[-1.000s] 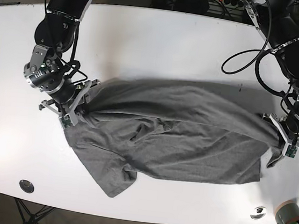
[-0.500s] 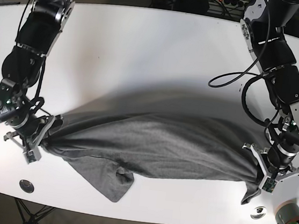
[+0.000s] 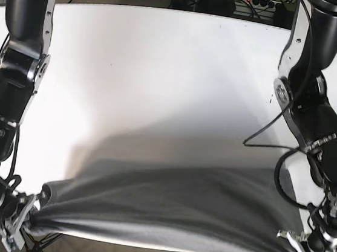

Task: Fold the T-shirt properly
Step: 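Lift the grey shirt with both grippers and swing it down flat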

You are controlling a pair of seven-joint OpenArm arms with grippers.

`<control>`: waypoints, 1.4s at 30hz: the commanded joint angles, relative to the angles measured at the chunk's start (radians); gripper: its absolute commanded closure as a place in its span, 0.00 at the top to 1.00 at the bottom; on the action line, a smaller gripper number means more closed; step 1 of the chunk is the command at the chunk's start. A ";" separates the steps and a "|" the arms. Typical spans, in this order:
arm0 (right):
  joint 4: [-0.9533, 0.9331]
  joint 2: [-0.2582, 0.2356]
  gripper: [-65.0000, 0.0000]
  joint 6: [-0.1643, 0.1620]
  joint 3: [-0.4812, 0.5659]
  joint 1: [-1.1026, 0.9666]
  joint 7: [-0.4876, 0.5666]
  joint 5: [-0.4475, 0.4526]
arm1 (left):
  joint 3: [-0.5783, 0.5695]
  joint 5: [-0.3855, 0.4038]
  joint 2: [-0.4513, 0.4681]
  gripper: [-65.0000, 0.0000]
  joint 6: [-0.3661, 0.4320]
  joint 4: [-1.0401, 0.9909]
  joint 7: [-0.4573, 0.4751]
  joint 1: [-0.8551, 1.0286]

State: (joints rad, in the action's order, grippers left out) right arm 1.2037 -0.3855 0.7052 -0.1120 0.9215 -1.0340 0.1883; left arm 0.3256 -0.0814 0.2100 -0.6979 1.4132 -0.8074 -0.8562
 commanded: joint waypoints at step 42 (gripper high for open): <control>0.681 0.101 0.06 -0.007 -0.318 -0.608 -0.134 0.027 | 0.080 0.170 0.088 0.00 0.001 0.340 0.035 0.501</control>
State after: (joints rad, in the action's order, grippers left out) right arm 1.8626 -0.2798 0.7033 -0.4217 0.3061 -1.1908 0.2081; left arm 0.4007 0.0719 0.2867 -0.7052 1.7317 -0.7986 -0.3500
